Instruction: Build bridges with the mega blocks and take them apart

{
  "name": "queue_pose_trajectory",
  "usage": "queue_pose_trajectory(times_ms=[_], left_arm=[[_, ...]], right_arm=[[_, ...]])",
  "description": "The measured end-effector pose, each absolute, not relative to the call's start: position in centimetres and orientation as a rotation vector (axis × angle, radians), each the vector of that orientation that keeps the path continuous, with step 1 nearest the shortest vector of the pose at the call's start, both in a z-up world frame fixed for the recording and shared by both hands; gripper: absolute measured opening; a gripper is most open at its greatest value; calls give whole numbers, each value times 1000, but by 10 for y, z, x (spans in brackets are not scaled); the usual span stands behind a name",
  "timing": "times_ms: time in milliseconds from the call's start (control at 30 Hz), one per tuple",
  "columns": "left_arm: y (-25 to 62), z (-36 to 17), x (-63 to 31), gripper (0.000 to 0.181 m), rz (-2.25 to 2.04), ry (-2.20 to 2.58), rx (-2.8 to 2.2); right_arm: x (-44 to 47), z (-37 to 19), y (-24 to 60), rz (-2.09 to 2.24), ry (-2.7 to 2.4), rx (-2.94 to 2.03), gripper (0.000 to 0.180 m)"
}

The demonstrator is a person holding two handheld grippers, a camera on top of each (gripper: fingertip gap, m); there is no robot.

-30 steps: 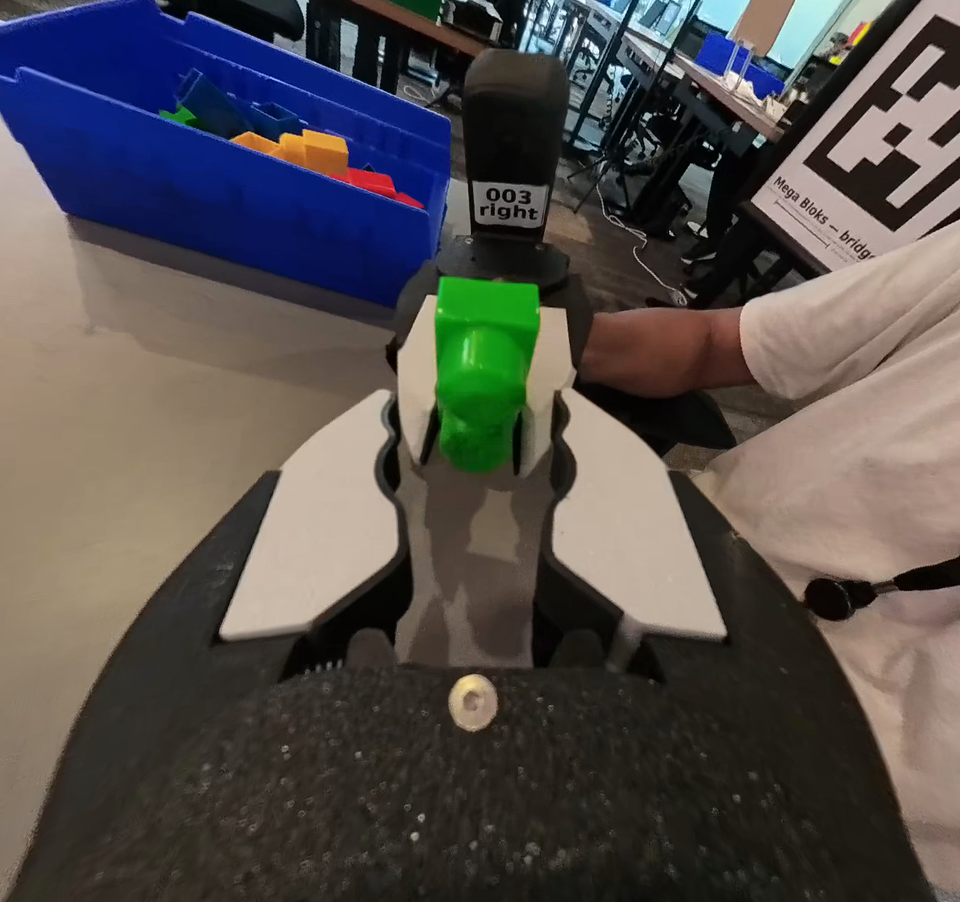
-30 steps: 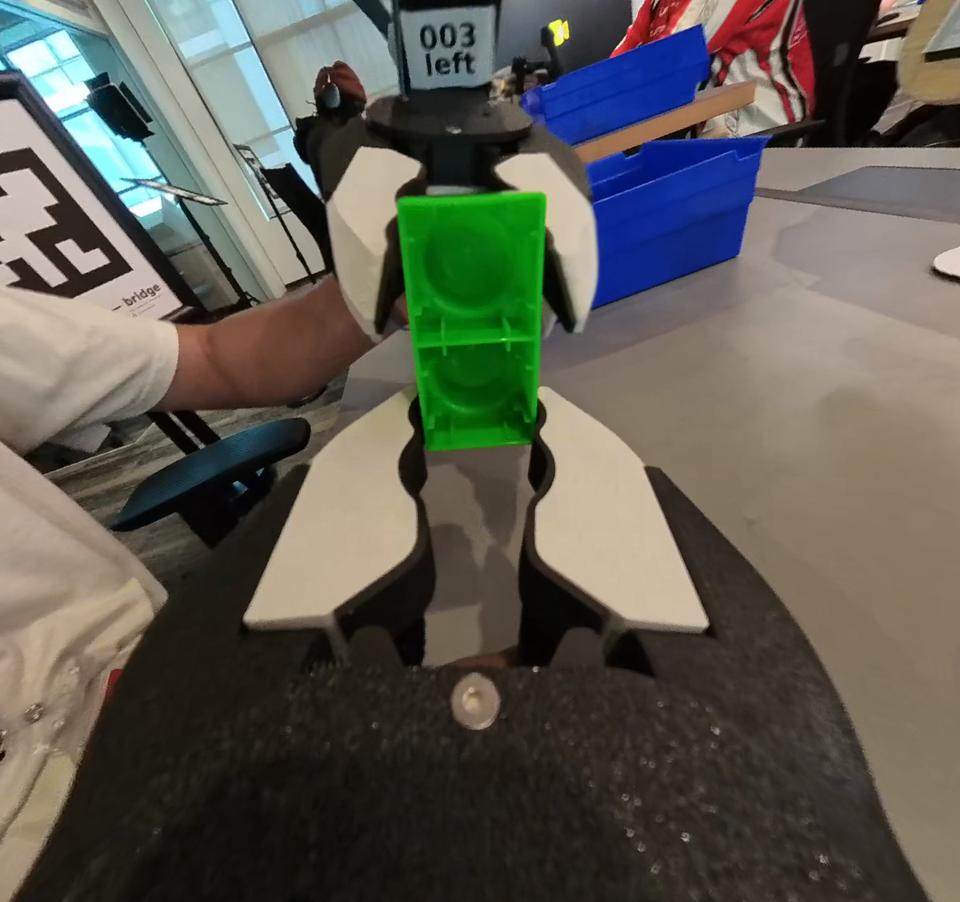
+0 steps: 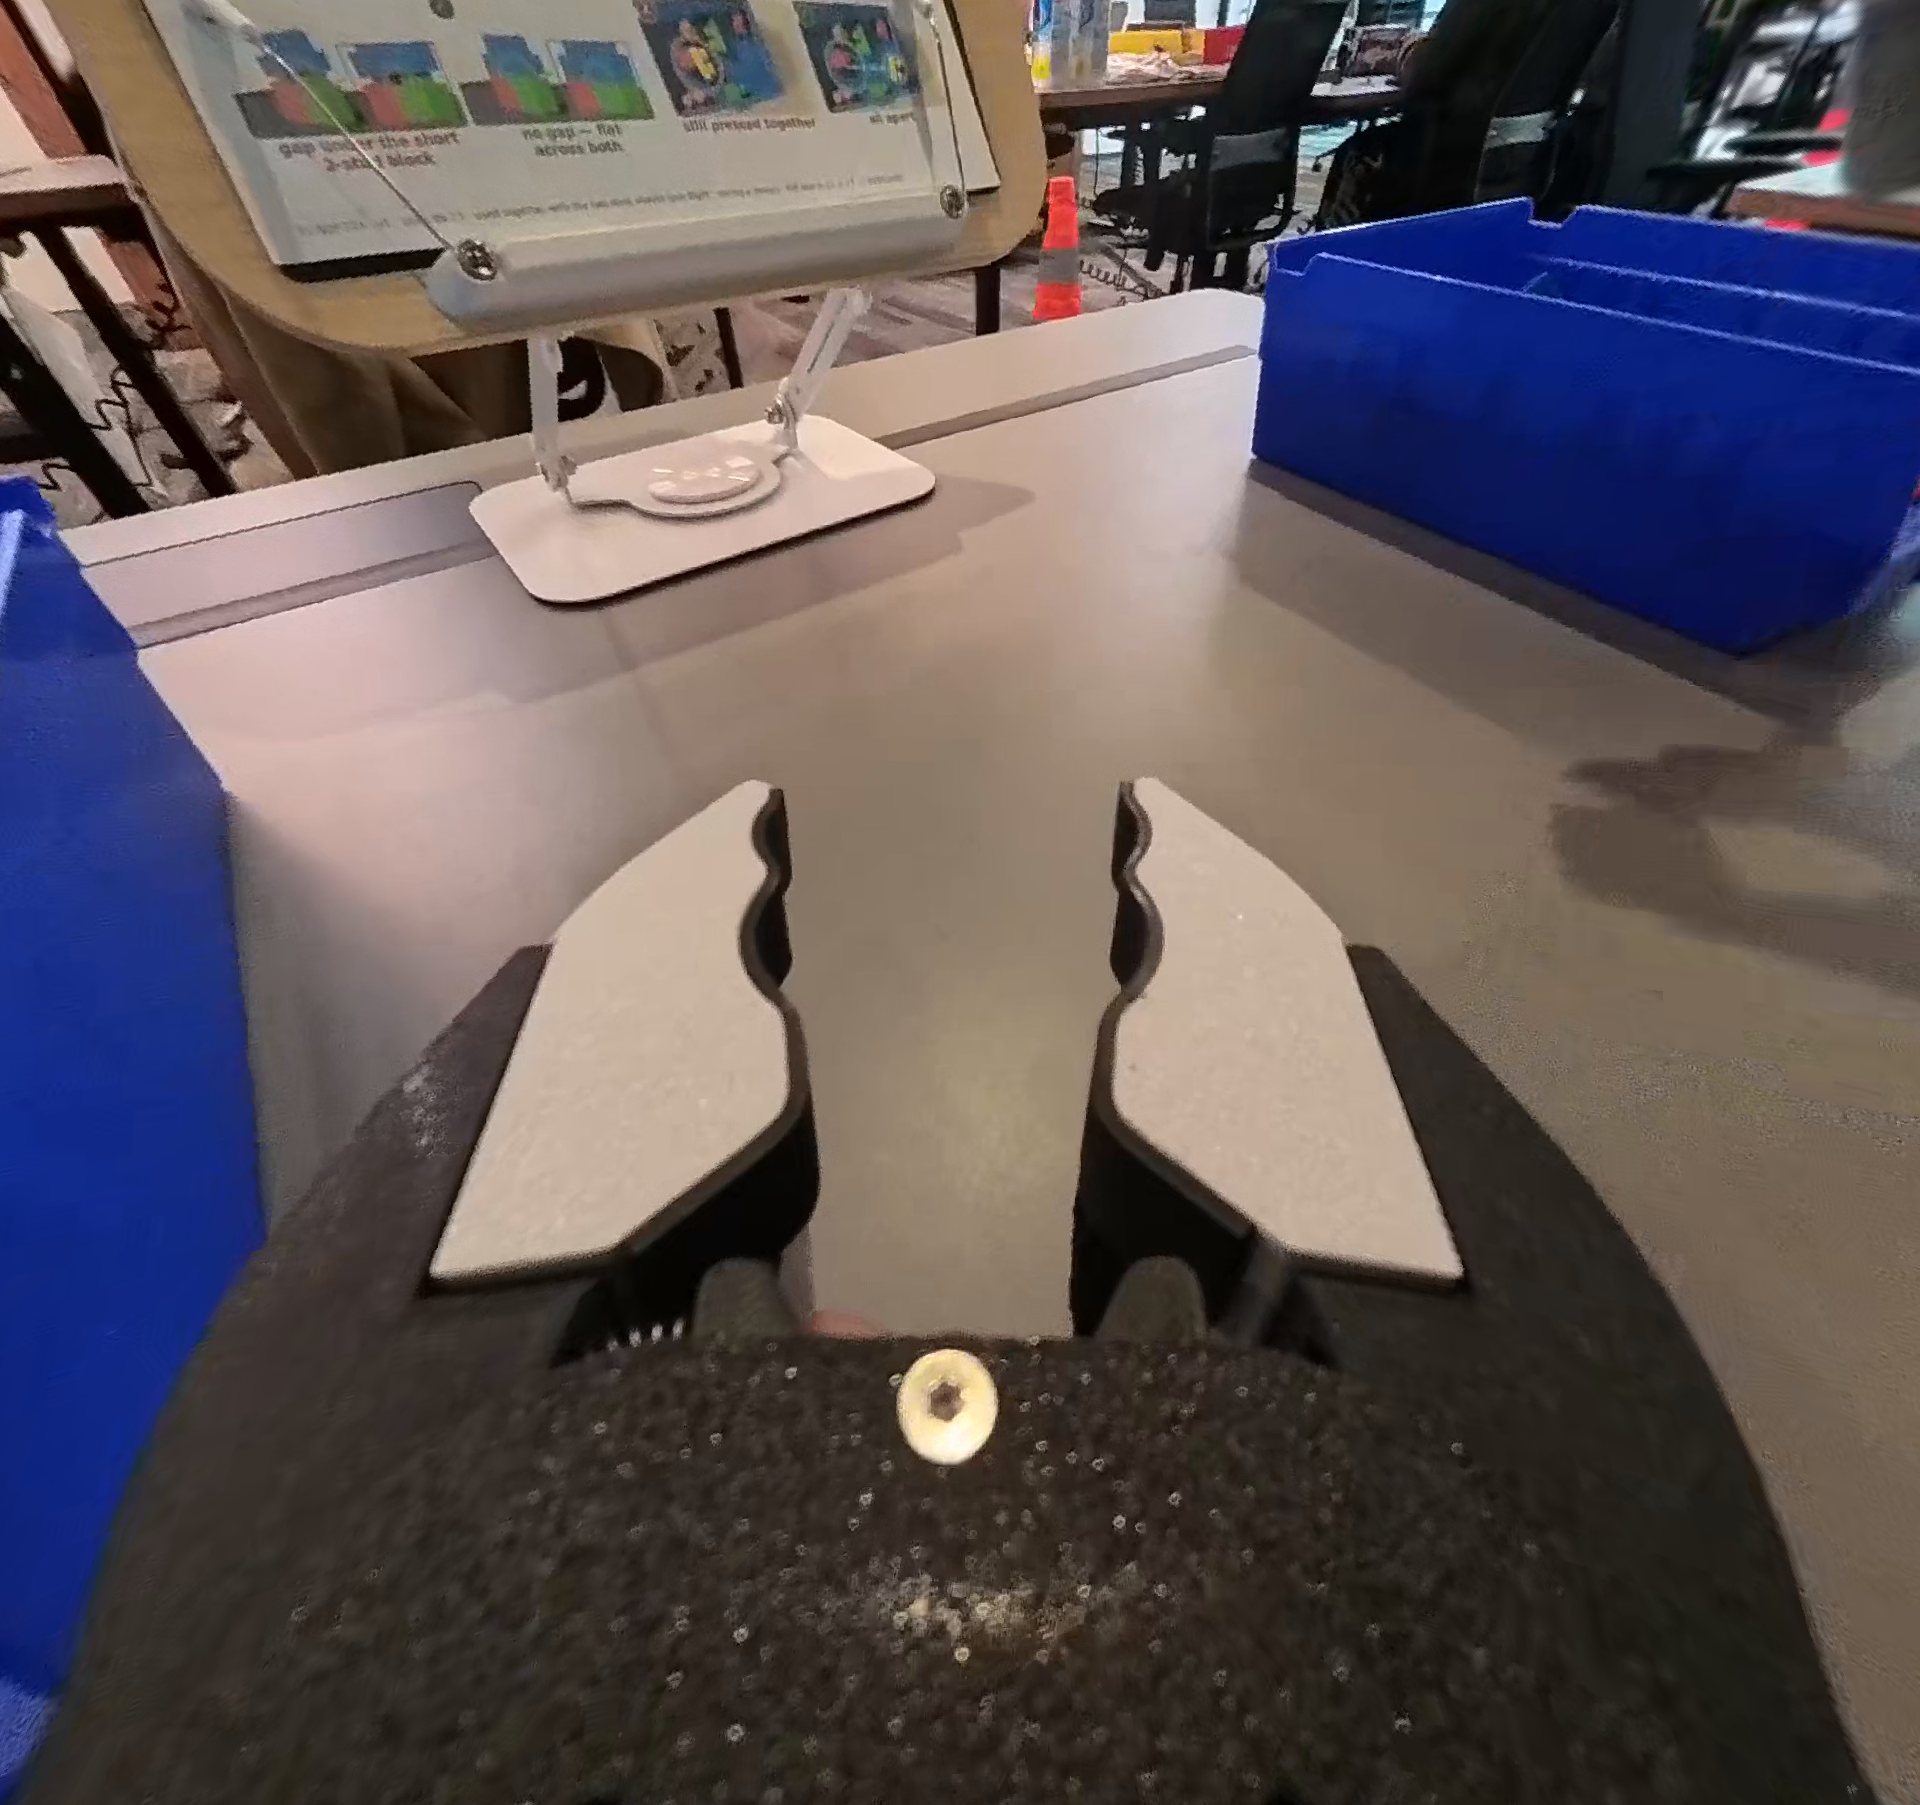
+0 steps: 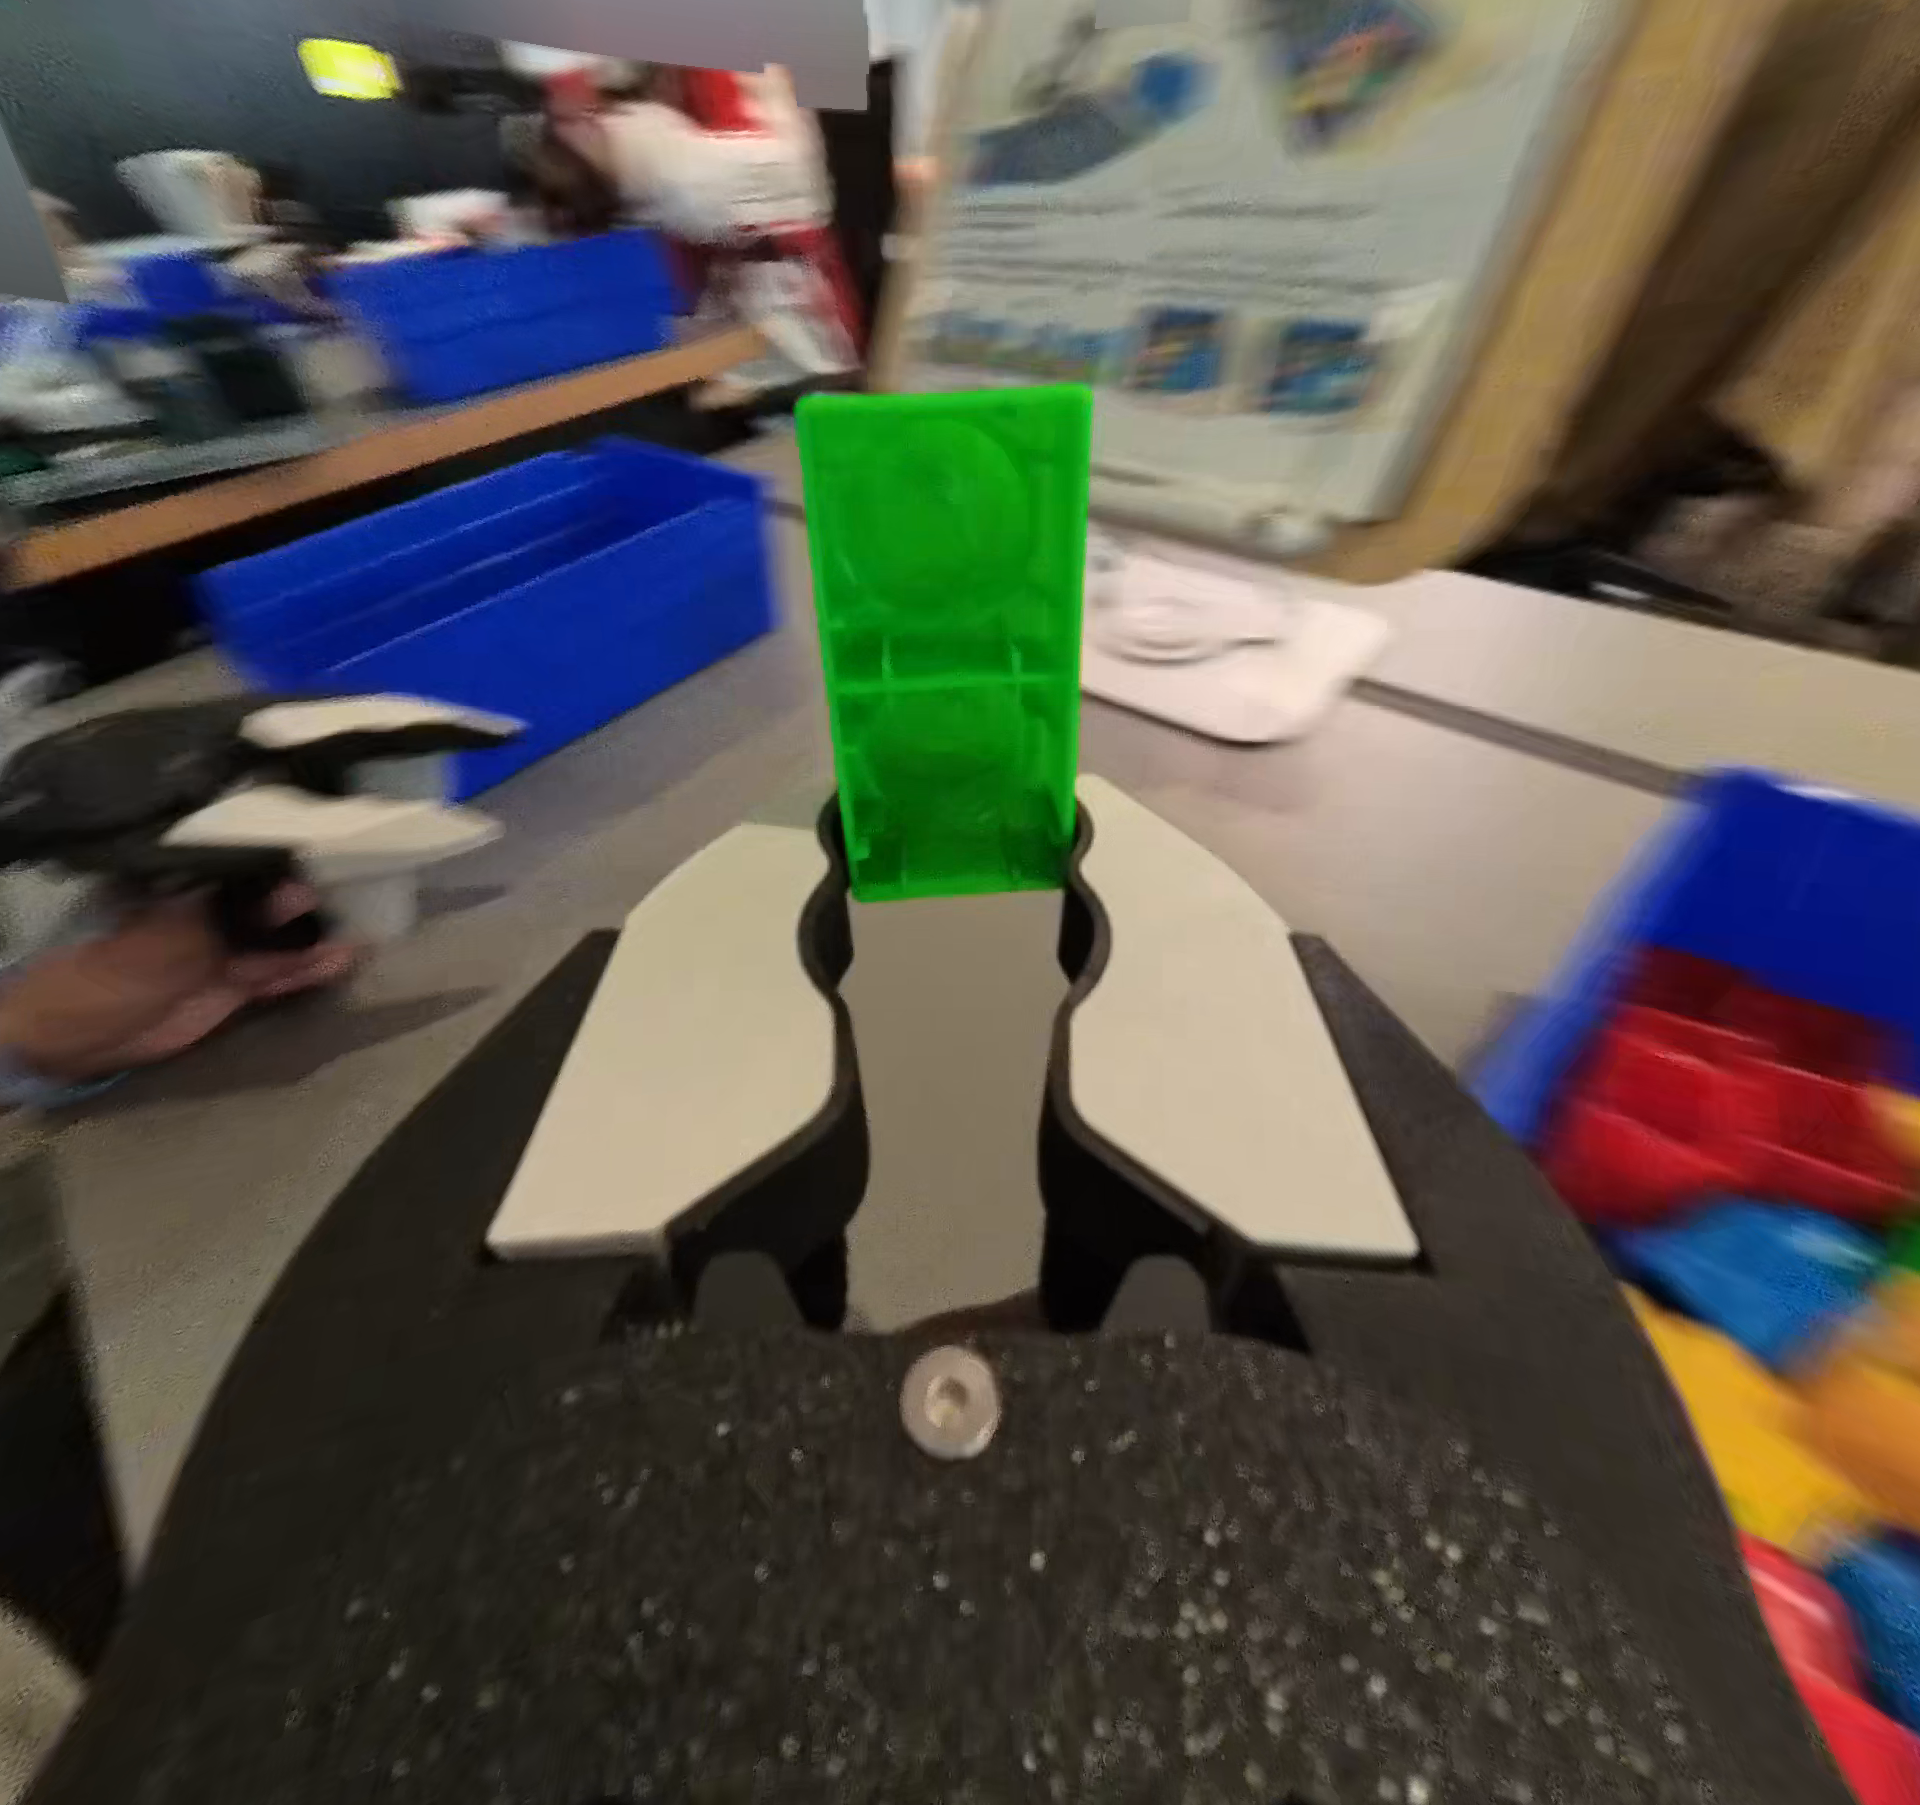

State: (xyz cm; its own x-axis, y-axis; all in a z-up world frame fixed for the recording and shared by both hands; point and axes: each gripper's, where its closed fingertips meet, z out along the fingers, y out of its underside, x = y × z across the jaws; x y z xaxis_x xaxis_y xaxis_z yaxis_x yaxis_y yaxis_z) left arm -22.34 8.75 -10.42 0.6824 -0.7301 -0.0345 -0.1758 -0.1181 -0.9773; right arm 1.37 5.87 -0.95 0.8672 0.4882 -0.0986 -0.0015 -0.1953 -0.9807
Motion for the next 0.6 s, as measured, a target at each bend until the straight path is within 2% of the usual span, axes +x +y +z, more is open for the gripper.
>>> queue_pose_trajectory(times_ms=[100, 233, 400, 600], left_arm=[[88, -105, -222, 59, -538, 761, -1651], [88, -108, -219, 60, -539, 779, -1666], [88, -109, -219, 61, -545, 786, -1666], [87, -109, -222, 61, -527, 790, -1661]], right_arm=[[109, 10, 92, 246, -228, -1894, 37], [191, -30, 132, 157, -169, -2293, 37], [214, -91, 134, 274, -166, -2735, 37], [205, -116, 139, 659, 35, -2861, 37]])
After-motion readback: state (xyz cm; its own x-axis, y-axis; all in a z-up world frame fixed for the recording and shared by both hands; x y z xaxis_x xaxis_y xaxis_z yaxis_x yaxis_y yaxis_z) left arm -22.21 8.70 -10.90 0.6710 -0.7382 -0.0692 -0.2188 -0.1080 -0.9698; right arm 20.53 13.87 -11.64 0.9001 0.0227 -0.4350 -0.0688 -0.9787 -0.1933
